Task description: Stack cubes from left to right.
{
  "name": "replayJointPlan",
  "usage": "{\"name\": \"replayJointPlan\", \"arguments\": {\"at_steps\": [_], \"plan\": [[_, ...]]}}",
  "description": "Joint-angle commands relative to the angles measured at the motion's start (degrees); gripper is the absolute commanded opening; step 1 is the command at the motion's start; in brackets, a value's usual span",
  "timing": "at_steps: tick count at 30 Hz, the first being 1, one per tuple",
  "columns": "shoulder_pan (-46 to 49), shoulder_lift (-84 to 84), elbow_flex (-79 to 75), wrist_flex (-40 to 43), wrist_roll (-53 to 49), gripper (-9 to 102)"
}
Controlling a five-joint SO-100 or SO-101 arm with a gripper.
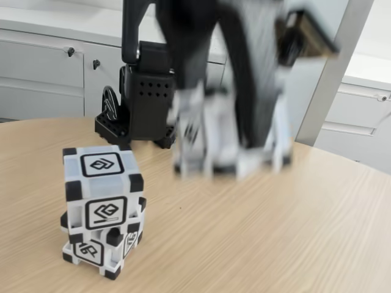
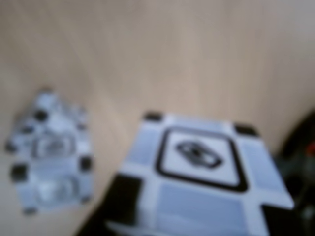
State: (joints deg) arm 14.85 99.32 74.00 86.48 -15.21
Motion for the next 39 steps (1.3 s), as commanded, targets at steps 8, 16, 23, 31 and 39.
{"name": "replayJointPlan", "arguments": {"at_steps": [8,16,23,31,39], "plan": [[0.88,-2.20,-29.36,12.48,3.43,19],[9.58,-9.23,-29.44,12.48,2.55,19],[15.47,-9.40,-26.98,12.66,-0.18,20],[16.88,-8.26,-11.69,12.57,-3.43,19],[16.96,-8.26,-5.10,12.66,-5.45,18]]}}
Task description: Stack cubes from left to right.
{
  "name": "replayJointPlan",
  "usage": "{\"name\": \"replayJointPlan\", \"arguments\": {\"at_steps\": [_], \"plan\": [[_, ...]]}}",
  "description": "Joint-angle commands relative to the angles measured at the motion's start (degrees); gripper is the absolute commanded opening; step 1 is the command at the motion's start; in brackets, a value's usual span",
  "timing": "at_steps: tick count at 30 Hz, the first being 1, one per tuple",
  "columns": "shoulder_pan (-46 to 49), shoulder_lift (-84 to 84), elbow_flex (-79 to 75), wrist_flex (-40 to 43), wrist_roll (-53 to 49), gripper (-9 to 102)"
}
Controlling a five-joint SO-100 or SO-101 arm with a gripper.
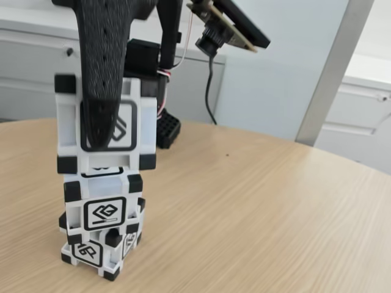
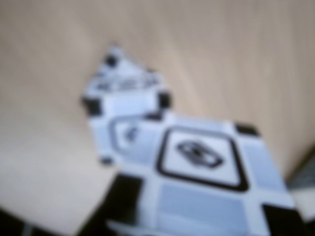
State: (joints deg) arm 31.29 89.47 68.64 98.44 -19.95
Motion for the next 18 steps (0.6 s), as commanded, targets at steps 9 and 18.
{"name": "replayJointPlan", "arguments": {"at_steps": [9,18], "plan": [[0.53,2.72,1.93,0.70,-1.05,18],[0.53,12.30,3.08,0.70,0.35,19]]}}
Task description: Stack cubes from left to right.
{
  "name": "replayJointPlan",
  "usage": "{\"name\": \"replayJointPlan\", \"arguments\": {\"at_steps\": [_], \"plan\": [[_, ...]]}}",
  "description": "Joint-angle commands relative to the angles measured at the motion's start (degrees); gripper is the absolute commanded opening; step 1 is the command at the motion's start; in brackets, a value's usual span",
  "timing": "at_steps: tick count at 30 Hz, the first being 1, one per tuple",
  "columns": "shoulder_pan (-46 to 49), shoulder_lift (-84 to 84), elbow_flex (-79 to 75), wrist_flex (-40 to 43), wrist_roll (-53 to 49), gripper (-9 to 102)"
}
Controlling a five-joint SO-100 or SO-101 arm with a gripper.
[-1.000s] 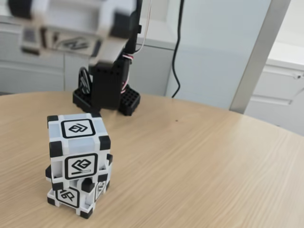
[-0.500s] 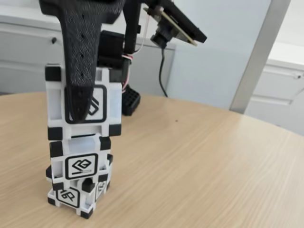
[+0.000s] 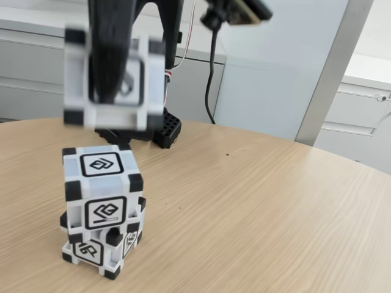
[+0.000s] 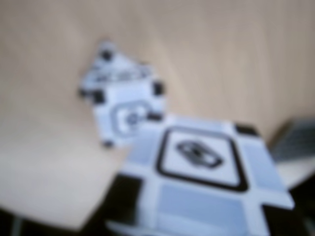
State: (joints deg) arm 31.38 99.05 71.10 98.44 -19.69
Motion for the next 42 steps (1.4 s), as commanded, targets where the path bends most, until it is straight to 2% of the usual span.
{"name": "replayJointPlan", "arguments": {"at_steps": [1,9,42], "plan": [[0.35,2.55,1.76,0.70,-0.44,19],[0.26,3.34,11.34,0.53,-2.37,18],[1.93,2.11,11.60,0.44,-0.88,17]]}}
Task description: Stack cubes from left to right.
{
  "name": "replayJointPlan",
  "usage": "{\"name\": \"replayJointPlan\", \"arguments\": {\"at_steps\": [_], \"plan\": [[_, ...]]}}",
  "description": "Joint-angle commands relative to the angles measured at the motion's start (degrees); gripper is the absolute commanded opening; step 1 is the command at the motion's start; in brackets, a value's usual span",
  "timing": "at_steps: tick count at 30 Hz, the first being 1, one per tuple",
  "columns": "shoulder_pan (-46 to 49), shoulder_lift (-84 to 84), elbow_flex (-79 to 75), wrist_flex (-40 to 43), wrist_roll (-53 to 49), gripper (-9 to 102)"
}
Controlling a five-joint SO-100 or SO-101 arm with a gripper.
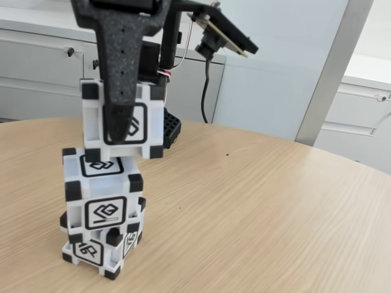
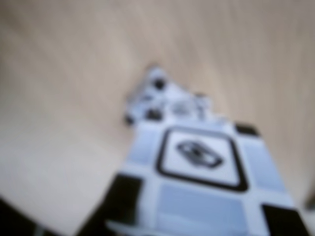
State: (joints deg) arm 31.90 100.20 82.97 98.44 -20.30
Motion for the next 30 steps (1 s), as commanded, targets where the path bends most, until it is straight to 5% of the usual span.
{"name": "replayJointPlan", "arguments": {"at_steps": [1,30], "plan": [[2.64,0.97,-0.26,0.44,-0.53,17],[4.75,2.55,-1.32,0.44,-0.18,40]]}}
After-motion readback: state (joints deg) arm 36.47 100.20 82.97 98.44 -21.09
